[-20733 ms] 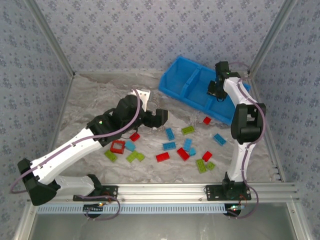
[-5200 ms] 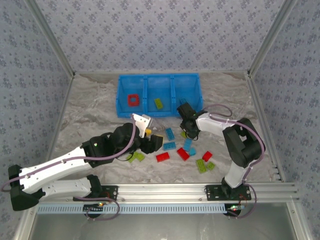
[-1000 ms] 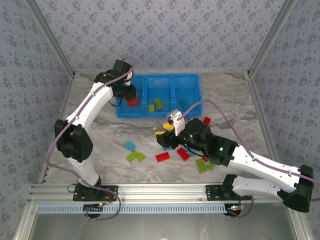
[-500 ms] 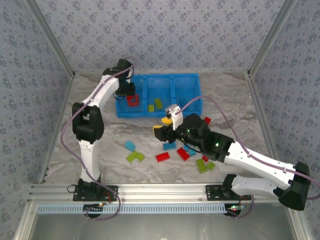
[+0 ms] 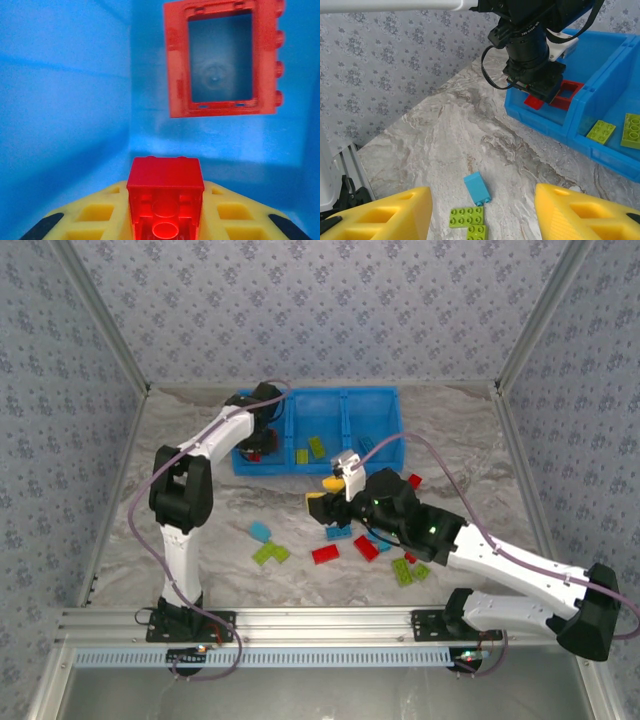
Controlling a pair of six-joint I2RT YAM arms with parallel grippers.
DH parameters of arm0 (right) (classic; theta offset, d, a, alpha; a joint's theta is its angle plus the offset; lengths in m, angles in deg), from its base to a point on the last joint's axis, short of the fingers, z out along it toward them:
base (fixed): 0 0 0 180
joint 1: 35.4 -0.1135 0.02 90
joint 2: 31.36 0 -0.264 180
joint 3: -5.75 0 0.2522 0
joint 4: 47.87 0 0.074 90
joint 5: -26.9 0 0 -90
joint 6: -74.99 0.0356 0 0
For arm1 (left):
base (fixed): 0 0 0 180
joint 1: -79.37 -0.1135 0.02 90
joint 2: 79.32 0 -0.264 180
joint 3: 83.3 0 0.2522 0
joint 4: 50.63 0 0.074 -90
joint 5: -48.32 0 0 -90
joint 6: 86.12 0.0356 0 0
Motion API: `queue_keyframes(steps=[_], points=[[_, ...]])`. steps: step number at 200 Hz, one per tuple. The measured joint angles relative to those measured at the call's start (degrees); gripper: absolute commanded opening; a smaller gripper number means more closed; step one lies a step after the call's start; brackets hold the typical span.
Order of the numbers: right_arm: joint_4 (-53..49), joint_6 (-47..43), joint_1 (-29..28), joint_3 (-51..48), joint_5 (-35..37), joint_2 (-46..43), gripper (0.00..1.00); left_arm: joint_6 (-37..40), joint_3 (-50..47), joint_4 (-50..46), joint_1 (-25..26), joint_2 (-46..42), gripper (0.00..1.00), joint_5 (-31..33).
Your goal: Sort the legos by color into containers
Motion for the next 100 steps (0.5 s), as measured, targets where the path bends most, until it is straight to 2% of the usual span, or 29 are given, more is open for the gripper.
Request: queue_keyframes(steps=[38,67,100], points=[[0.0,0.5,0.0,-1.2,0.0,-1.3,0.59,-0.8,-0.1,0.0,0.0,0.2,0.39,2.1],[-0.4,0.6,0.0,-1.3,0.1,-1.3,0.6,-1.0,0.0,0.2,0.4,0.6,0.5,2.3],[-2.2,1.2,0.0,-1.4,1.0,-1.7,0.6,-1.4,0.0,-0.1,1.1,1.0,0.53,2.8]])
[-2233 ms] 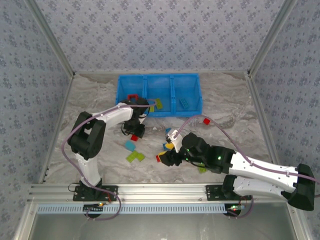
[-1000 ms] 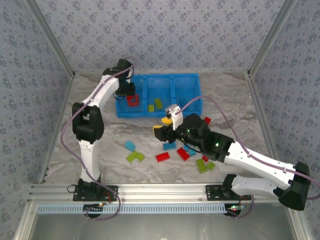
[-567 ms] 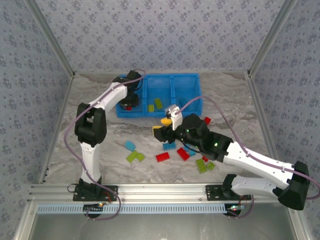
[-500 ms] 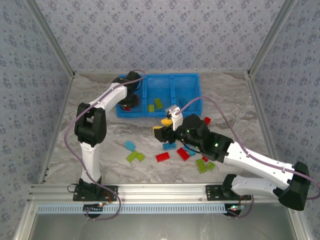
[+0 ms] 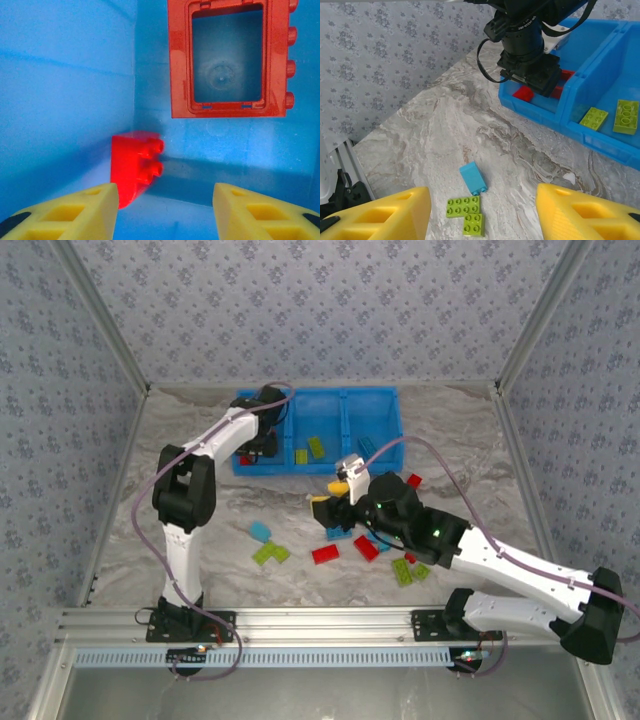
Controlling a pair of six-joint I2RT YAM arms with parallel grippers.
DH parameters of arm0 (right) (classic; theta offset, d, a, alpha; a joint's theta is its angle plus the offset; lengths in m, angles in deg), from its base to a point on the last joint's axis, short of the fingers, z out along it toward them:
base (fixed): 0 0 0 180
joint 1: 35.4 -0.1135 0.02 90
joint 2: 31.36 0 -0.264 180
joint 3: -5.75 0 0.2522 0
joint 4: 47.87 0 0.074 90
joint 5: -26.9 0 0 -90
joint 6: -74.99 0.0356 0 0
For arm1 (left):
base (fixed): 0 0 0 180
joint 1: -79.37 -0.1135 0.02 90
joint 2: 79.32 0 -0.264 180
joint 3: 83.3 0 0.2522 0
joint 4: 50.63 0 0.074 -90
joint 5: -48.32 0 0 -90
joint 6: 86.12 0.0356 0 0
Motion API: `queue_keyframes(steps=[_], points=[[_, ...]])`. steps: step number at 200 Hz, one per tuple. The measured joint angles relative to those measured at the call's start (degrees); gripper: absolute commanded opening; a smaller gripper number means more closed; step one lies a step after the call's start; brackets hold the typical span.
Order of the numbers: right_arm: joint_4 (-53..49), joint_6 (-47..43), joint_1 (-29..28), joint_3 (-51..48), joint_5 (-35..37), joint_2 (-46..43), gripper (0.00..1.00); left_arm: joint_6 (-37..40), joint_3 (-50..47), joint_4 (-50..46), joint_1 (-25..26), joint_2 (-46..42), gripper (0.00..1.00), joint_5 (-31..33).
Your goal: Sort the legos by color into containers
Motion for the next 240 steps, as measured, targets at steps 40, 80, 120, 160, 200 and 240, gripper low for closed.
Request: queue_keyframes(steps=[40,80,120,160,200,240], points=[[-3.1,1.7,0.0,-0.1,2.7,-2.0,0.59,-0.2,0.2,-0.3,0.3,-0.6,0.53,0.2],[-11.7,6.4,0.0,0.4,9.2,-2.9,0.56,-1.1,0.1,-0.5,1.1,-8.0,0.53,0.2],[-22.6,14.9,-0.9,0.6,17.1,-5.2,0.51,-2.2,-5.5,4.3,4.5,-23.7,0.54,-1.4],[-40.1,32.7,-1.2,1.7,25.6,-6.3,0.51,-3.0,-17.3,12.2,11.8,-39.2,0.56,-10.9],[-52.3,52.2,-1.2,-4.2,25.7,-8.5,0.52,-3.0,-30.9,22.0,26.6,-47.2,0.56,-19.0],[-52.9,57.2,4.0,-14.8,19.0,-11.0,0.55,-4.7,-37.1,25.6,39.0,-47.7,0.55,-19.5]])
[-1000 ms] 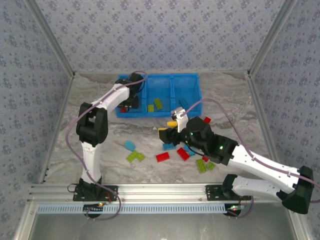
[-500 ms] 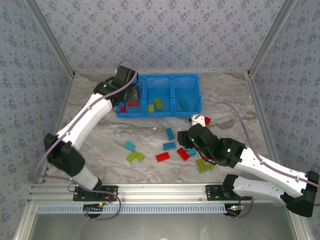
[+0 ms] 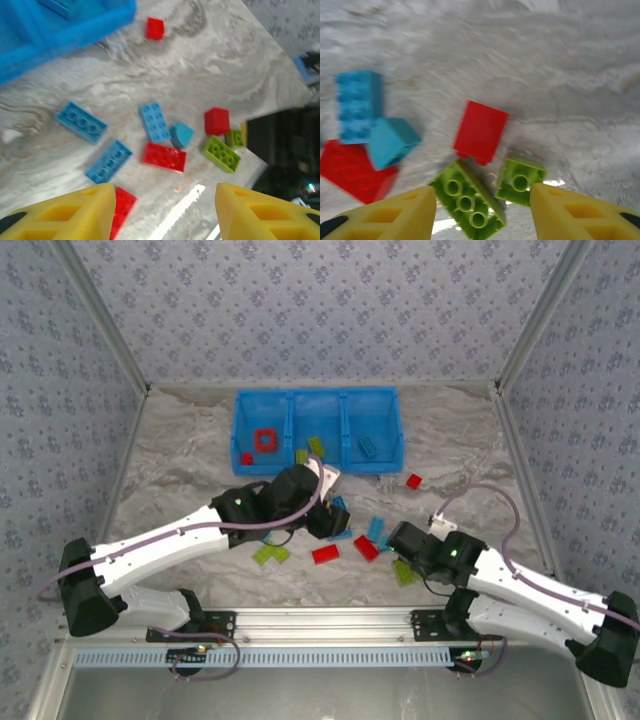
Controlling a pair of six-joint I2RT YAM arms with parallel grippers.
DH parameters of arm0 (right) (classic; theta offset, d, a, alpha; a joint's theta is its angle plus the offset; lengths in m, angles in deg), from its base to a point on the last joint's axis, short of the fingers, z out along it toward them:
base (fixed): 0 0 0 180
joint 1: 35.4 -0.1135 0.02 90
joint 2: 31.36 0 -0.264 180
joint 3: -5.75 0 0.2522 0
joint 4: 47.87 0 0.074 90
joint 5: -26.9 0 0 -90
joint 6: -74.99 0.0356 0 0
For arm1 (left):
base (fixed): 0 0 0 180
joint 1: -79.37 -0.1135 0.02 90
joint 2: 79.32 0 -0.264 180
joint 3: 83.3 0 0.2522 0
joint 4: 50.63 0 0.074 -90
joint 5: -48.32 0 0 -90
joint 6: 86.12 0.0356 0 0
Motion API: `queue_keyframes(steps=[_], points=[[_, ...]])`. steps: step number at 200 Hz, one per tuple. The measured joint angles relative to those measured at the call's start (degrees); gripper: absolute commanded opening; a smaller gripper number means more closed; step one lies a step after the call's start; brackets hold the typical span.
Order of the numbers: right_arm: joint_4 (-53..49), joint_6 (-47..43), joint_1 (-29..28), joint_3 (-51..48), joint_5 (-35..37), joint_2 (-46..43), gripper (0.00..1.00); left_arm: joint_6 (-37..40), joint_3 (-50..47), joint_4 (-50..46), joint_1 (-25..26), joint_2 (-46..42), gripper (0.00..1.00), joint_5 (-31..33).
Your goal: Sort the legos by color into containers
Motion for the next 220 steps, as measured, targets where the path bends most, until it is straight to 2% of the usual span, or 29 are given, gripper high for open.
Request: queue_keyframes(steps=[34,75,130,220], points=[[4.4,-3.6,9.7,-4.9,-7.8,0.0,0.57,-1.8,-1.6,3.0,4.3,-0.1,0.54,1.8],[8.4,-7.1,14.2,-6.9,-12.7,0.5,0.56,-2.8,-2.6,6.3,8.6,-2.1,0.54,3.8],[8.9,-8.8,15.4,-7.6,-14.1,0.4,0.52,-3.8,-2.7,8.2,11.7,-3.8,0.54,5.8],[4.5,-10.1,15.5,-7.2,-14.6,-1.4,0.54,-3.8,-2.7,8.2,11.7,-3.9,0.54,7.0]])
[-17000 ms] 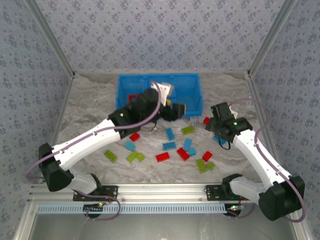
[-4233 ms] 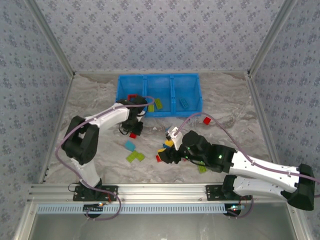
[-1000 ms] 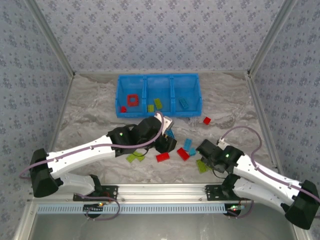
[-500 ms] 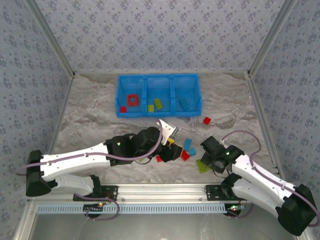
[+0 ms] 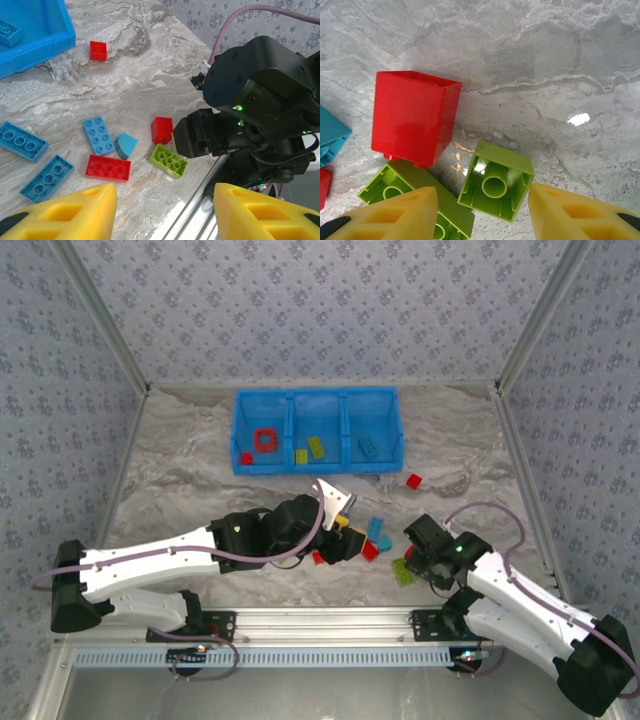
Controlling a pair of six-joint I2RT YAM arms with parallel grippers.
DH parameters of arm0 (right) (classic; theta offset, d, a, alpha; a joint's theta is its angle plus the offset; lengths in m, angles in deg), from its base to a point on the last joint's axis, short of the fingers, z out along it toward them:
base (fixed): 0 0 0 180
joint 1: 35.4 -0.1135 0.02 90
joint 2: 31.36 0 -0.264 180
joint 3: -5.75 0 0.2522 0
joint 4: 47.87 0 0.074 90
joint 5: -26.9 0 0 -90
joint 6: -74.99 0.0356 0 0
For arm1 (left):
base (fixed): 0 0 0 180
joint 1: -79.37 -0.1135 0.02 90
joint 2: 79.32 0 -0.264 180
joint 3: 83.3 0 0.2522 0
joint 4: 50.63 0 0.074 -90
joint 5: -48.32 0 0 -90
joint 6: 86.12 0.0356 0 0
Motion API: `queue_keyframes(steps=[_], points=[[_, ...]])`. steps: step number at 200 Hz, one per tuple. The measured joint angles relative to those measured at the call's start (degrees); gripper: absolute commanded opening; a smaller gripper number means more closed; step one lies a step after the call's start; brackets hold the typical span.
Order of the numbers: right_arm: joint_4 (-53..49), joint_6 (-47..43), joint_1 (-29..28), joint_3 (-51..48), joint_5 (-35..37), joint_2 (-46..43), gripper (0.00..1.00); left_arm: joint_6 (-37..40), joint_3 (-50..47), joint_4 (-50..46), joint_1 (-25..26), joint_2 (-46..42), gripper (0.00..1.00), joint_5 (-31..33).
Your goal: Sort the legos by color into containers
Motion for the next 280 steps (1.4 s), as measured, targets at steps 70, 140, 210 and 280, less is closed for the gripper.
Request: queue_keyframes(steps=[70,140,210,280], points=[[0.3,0.0,1.4,-0.1,-1.8,1.7,0.58,0.0,0.0,0.8,0.0,0.0,0.54,-0.4],[4.2,0.0,3.1,-0.4,-3.0,7.0,0.56,0.0,0.0,1.5,0.0,0.0,0.54,-0.8],[7.6,-0.1,4.2,-0.5,-3.0,9.8,0.46,0.1,0.0,1.7,0.4,0.0,0.54,-0.8],[10.1,-0.9,4.5,-1.4,-2.9,9.9,0.31,0.0,0.0,1.7,0.4,-1.3,0.54,-0.8]])
